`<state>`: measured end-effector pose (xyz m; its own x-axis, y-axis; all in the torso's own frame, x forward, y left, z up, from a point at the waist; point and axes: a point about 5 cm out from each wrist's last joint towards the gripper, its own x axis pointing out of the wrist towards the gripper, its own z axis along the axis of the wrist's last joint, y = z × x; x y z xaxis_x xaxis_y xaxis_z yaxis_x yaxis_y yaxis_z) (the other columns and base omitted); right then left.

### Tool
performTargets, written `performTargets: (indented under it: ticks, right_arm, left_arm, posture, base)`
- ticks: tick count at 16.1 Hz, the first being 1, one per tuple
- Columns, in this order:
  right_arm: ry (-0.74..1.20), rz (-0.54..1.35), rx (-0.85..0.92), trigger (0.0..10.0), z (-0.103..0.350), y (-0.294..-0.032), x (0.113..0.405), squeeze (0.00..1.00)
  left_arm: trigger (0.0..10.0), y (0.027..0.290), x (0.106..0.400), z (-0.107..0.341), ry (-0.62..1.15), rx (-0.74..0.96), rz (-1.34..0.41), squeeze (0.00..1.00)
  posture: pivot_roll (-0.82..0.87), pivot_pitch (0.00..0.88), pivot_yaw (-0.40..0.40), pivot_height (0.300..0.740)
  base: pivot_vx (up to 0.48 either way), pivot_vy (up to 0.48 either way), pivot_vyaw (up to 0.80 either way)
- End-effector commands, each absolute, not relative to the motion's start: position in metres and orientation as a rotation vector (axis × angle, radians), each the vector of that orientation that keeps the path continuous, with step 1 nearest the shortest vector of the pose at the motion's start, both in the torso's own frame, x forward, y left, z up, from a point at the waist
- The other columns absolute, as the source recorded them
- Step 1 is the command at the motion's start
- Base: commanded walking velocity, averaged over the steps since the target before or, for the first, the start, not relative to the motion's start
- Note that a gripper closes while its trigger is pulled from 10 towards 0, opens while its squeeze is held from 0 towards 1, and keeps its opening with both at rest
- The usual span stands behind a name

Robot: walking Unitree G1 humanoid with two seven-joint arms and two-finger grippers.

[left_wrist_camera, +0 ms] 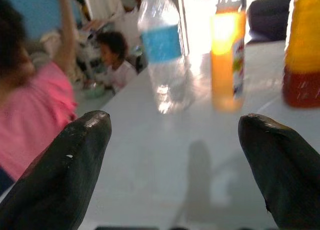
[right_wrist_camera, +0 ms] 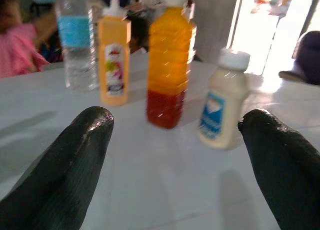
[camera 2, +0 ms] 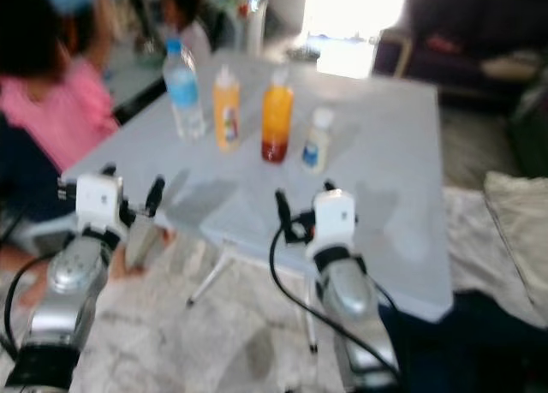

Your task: Restocking fridge

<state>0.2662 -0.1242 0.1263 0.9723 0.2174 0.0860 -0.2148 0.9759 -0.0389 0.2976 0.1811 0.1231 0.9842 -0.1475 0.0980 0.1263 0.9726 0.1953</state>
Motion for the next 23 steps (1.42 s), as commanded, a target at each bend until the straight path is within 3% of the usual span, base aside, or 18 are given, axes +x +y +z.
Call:
performTargets:
  ticks: [1, 8, 18, 23]
  right_arm:
    - [-0.104, 0.192, -0.039, 10.0, 0.130, -0.131, 0.268, 0.00]
    - [-0.145, 0.227, -0.084, 10.0, 0.137, -0.127, 0.269, 0.00]
    - [-0.305, 0.415, -0.213, 10.0, 0.174, -0.111, 0.276, 0.00]
    - [-0.337, 0.376, -0.186, 10.0, 0.187, -0.117, 0.283, 0.00]
  left_arm:
    - [10.0, 0.173, 0.299, 0.126, -0.128, 0.190, -0.170, 0.00]
    - [10.0, 0.171, 0.299, 0.129, -0.147, 0.166, -0.167, 0.00]
    - [10.0, 0.182, 0.300, 0.129, -0.136, 0.175, -0.102, 0.00]
    - [10.0, 0.185, 0.296, 0.132, -0.153, 0.197, -0.137, 0.00]
  posture:
    - [0.00, 0.043, -0.004, 0.740]
    - [0.00, 0.039, -0.006, 0.740]
    - [0.01, 0.044, -0.005, 0.740]
    - [0.01, 0.042, -0.001, 0.740]
  base:
    - [0.319, 0.000, -0.80]
    - [0.431, 0.000, -0.19]
    - [0.000, 0.000, 0.00]
    - [0.236, 0.278, 0.55]
